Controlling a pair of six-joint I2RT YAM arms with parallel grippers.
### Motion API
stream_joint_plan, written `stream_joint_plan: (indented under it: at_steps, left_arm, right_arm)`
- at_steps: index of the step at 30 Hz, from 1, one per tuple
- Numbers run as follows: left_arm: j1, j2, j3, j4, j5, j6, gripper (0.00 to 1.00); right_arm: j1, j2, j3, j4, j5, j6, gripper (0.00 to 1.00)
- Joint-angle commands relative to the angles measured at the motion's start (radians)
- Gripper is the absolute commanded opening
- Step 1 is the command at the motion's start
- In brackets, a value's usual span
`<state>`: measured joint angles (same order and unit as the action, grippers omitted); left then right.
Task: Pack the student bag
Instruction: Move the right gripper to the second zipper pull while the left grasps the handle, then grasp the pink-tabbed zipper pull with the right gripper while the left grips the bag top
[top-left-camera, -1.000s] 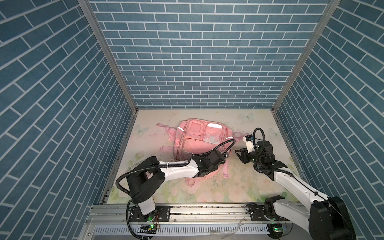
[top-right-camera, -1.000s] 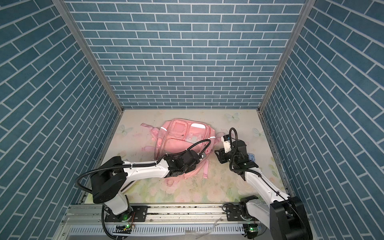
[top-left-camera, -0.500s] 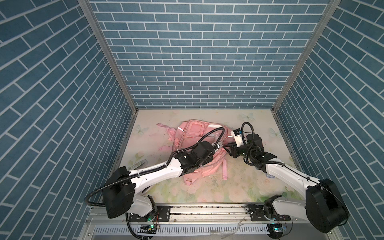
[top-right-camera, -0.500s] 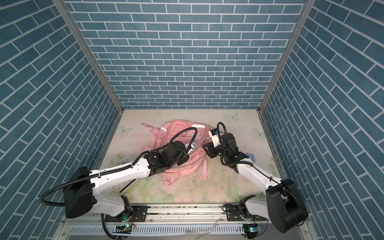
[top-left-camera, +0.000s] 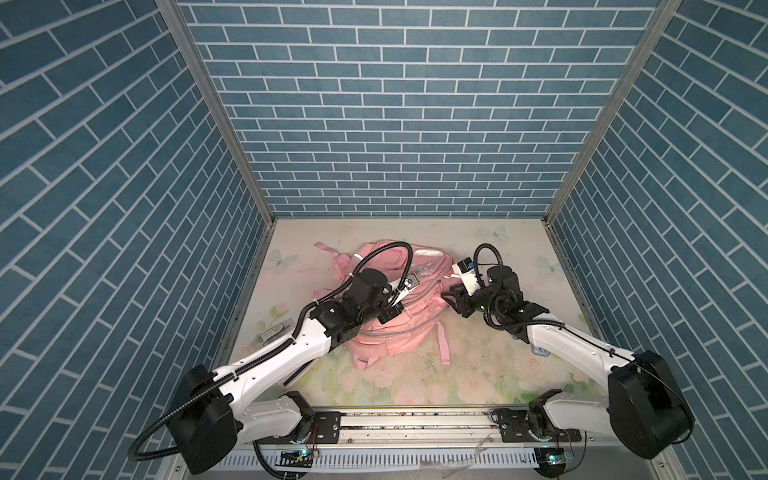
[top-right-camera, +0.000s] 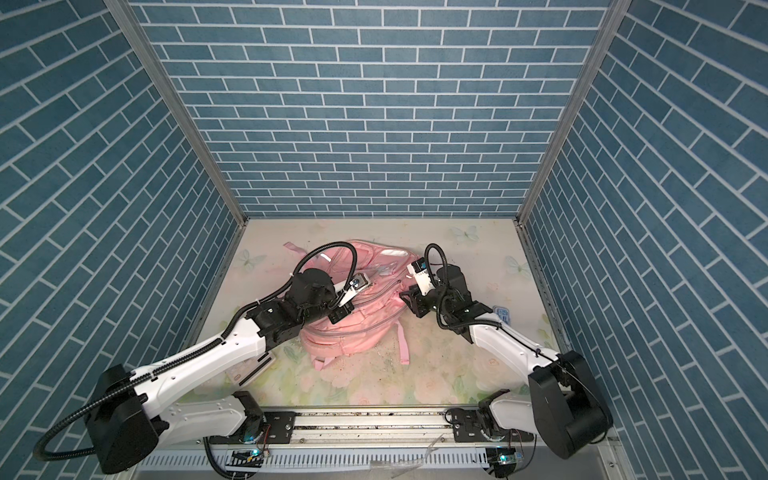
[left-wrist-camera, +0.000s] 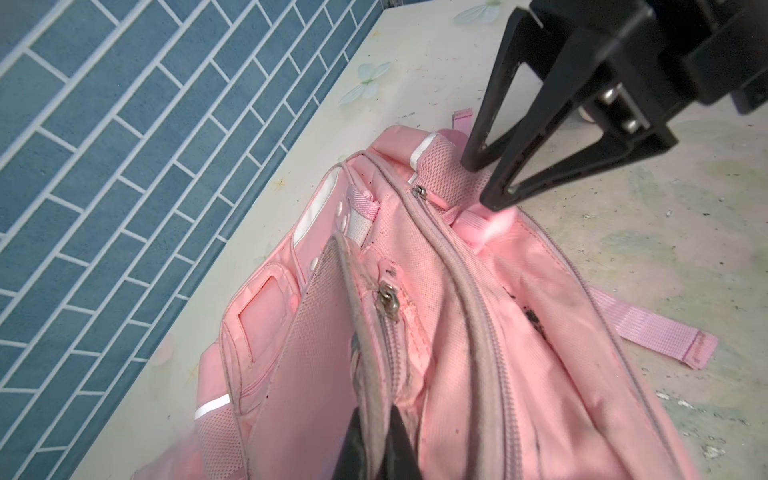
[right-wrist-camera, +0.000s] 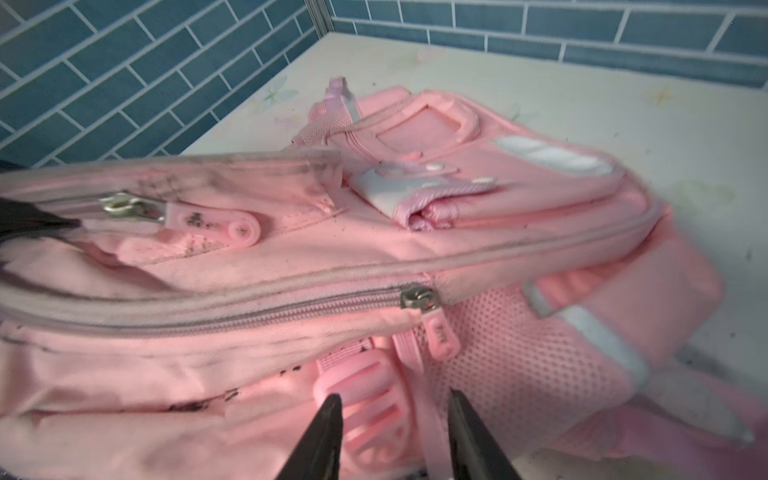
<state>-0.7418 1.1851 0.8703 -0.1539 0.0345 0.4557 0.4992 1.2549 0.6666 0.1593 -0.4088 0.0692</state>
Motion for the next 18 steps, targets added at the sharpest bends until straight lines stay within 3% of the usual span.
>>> stream_joint_plan:
  at_steps: [1, 8, 18]
  left_arm:
    - [0.037, -0.068, 0.018, 0.144, 0.132, 0.072, 0.0]
    - [0.109, -0.097, -0.025, 0.147, 0.268, 0.111, 0.0]
    - [0.188, -0.094, -0.047, 0.182, 0.398, 0.138, 0.0]
  right_arm:
    - [-0.022, -0.021, -0.043, 0.075, -0.057, -0.104, 0.43]
    - [-0.078, 0.092, -0.07, 0.261, -0.315, -0.006, 0.41]
    - [-0.079, 0.274, -0.051, 0.401, -0.431, -0.009, 0.4]
